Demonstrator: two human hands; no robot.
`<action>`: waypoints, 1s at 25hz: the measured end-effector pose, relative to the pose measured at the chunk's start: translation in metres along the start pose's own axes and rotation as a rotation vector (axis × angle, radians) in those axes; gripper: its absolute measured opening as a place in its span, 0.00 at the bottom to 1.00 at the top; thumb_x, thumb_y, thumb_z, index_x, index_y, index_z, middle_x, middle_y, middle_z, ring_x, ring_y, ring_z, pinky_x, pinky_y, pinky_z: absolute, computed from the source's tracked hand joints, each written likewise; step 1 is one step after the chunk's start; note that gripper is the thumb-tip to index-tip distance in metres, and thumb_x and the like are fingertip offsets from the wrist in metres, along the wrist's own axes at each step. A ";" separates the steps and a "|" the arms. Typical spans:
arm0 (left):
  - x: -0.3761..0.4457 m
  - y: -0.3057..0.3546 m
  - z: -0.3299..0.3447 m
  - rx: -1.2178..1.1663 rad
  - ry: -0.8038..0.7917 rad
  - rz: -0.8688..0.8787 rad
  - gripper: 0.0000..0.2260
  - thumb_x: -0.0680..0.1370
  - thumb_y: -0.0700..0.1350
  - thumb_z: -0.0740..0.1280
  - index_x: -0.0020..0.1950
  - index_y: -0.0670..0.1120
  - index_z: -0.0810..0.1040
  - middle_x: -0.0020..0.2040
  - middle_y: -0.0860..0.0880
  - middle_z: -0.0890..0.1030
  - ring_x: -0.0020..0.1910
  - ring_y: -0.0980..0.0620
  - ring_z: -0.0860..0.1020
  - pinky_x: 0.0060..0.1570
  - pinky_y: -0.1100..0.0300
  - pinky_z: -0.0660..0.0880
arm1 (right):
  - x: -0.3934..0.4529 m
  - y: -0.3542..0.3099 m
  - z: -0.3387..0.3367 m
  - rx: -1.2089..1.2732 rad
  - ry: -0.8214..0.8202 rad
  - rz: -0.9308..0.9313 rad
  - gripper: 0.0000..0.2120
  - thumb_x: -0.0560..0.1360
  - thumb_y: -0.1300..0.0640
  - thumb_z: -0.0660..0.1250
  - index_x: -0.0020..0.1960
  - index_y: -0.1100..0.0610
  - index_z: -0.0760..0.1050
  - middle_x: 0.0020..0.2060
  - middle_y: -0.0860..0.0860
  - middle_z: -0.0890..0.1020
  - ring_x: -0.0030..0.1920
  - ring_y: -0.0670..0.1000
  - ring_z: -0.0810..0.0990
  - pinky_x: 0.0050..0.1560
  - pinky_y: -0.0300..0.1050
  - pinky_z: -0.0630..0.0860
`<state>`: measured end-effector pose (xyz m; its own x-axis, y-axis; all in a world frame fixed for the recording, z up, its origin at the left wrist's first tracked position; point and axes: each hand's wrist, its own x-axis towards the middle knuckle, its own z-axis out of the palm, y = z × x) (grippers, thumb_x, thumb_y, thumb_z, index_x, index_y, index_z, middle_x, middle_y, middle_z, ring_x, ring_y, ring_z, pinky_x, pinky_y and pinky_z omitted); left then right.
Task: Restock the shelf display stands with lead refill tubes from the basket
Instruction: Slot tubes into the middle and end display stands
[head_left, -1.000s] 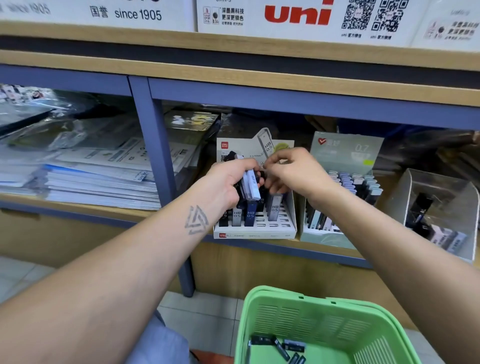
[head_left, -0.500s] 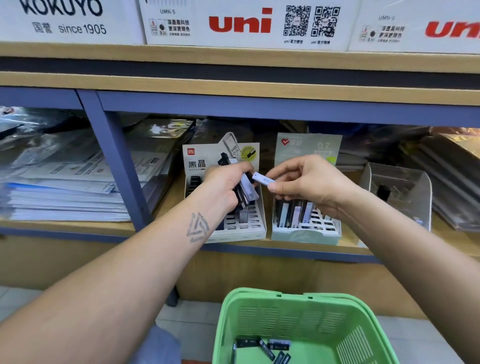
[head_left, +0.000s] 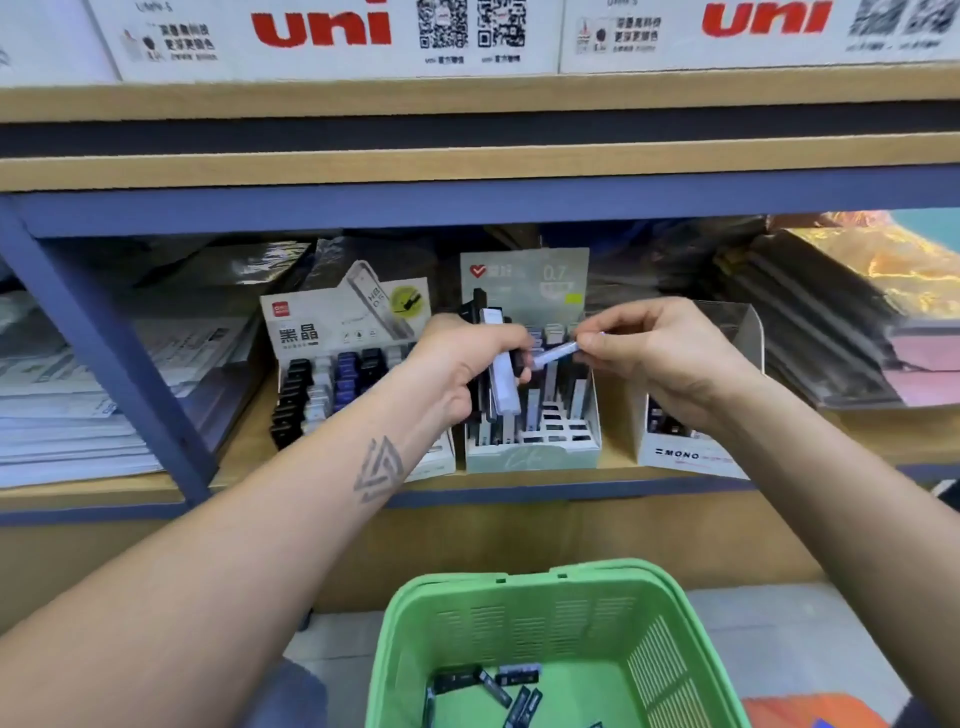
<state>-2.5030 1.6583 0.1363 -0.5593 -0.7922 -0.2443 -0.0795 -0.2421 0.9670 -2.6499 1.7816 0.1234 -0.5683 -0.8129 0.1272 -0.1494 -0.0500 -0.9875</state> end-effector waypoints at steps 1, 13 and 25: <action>-0.002 -0.002 0.012 0.025 -0.017 -0.009 0.12 0.71 0.32 0.75 0.50 0.31 0.76 0.37 0.36 0.83 0.27 0.46 0.79 0.29 0.58 0.78 | -0.002 0.001 -0.013 -0.018 0.020 -0.005 0.05 0.73 0.70 0.73 0.44 0.62 0.84 0.41 0.59 0.86 0.46 0.56 0.86 0.52 0.46 0.82; -0.010 -0.019 0.122 0.250 -0.208 0.178 0.19 0.65 0.34 0.80 0.53 0.32 0.79 0.48 0.32 0.82 0.35 0.42 0.83 0.32 0.57 0.79 | -0.050 0.008 -0.107 -0.431 -0.066 -0.053 0.18 0.70 0.70 0.76 0.55 0.54 0.83 0.41 0.51 0.87 0.43 0.49 0.86 0.48 0.43 0.82; -0.005 -0.044 0.142 0.134 -0.334 -0.055 0.16 0.68 0.33 0.77 0.53 0.28 0.80 0.46 0.32 0.84 0.29 0.46 0.79 0.29 0.60 0.76 | -0.054 0.026 -0.133 -0.365 0.154 0.006 0.13 0.73 0.70 0.74 0.55 0.59 0.82 0.44 0.58 0.84 0.36 0.48 0.85 0.40 0.38 0.80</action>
<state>-2.6138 1.7528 0.1053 -0.7883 -0.5478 -0.2802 -0.2119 -0.1859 0.9594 -2.7311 1.9016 0.1035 -0.6804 -0.7149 0.1611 -0.4077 0.1865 -0.8939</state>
